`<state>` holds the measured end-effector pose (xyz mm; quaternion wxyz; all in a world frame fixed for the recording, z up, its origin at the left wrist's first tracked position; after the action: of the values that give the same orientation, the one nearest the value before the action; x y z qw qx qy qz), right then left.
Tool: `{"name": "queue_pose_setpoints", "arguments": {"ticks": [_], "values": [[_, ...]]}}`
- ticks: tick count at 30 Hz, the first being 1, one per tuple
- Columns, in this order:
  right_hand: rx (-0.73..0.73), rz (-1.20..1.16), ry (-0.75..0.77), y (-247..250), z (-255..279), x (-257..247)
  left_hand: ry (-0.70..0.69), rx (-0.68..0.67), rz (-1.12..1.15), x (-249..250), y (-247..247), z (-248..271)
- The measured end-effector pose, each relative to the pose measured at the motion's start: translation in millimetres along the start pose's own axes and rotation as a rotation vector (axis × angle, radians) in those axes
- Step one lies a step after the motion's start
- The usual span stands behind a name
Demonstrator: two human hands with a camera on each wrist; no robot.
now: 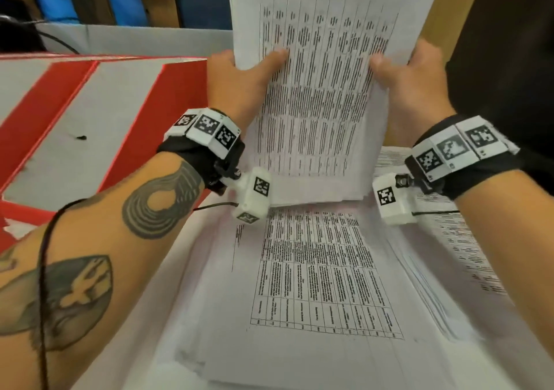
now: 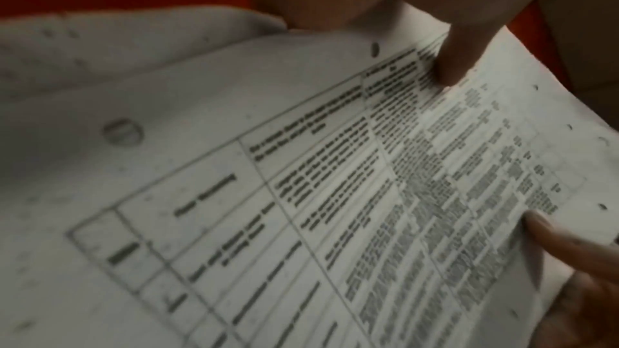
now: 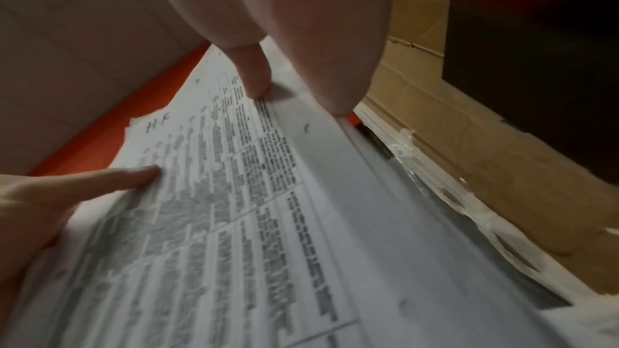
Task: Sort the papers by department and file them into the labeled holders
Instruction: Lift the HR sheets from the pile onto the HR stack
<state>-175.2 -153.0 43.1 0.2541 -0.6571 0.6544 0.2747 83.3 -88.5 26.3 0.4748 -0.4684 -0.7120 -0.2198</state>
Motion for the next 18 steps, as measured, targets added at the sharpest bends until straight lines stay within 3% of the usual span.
{"name": "queue_pose_setpoints", "arguments": {"ticks": [2, 7, 14, 18], "values": [[0.007, -0.033, 0.024, -1.5, -5.2, -8.2, -0.012, -0.008, 0.025, 2.6, -2.8, -0.6], [-0.098, -0.062, -0.146, -11.6, 13.3, 30.1, 0.102, -0.128, -0.037, -38.4, 0.5, 3.8], [-0.035, 0.001, -0.035, -10.7, -9.0, 7.7, -0.001, -0.132, -0.106, -2.2, -8.7, -5.2], [-0.180, -0.066, -0.198, -18.5, 10.3, 44.1, 0.129, -0.139, -0.078, -44.9, 0.4, 1.9]]}}
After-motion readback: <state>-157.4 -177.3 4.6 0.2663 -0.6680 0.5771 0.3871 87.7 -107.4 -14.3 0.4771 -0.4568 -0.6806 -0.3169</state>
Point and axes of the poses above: each hand's wrist, its own z-axis away from the middle knuckle, its own y-axis out of the back of the hand, x = y × z, the point moved 9 cm from there along -z, towards the middle knuckle, and after that the axes turned 8 degrees about y, right-handed, at the moved point
